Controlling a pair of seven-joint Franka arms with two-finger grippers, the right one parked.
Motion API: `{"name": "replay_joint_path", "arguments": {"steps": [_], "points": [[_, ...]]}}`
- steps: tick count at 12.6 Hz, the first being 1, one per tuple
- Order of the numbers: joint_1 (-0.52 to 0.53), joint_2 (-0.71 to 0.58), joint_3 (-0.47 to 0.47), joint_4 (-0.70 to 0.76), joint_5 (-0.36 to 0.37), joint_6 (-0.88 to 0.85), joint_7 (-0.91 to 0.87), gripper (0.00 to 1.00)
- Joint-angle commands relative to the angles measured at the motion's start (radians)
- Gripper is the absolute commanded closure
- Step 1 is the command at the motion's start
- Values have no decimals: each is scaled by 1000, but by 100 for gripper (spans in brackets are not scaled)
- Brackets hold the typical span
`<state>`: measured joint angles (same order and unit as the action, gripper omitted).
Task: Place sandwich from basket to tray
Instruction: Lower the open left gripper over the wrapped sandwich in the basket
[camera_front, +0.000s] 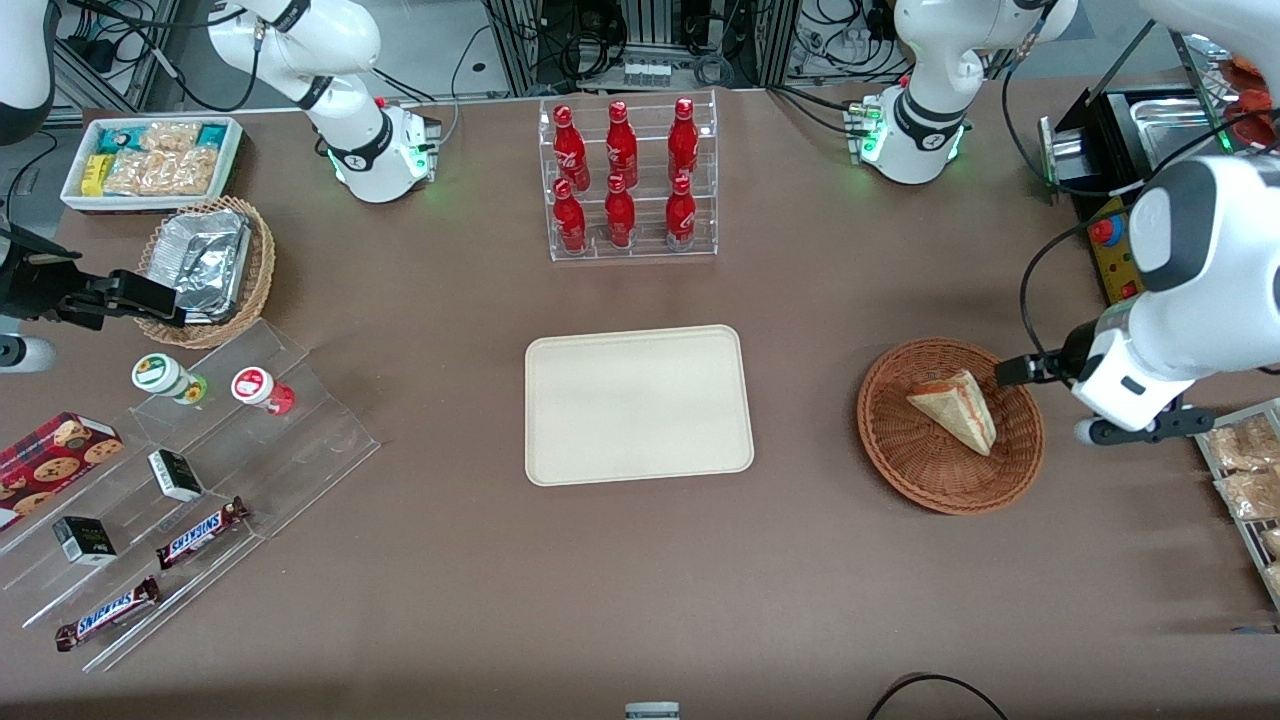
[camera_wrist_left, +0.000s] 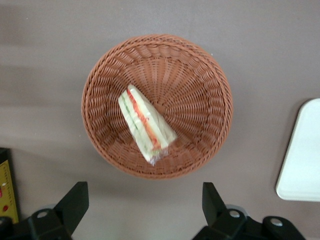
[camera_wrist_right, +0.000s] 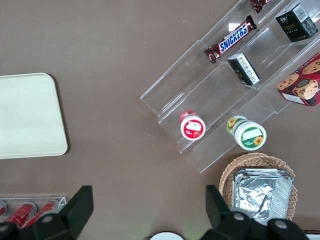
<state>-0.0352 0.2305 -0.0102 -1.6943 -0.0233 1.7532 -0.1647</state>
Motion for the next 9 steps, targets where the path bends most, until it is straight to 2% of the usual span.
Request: {"name": "replay_joint_path", "arguments": {"steps": [1, 4, 6, 7, 9], "points": [[17, -6, 7, -74, 5, 86, -1, 0], [17, -19, 6, -165, 5, 161, -151, 0], [14, -59, 6, -281, -7, 285, -249, 0], [6, -53, 4, -298, -3, 319, -377, 0], [1, -42, 1, -308, -7, 330, -476, 0]]}}
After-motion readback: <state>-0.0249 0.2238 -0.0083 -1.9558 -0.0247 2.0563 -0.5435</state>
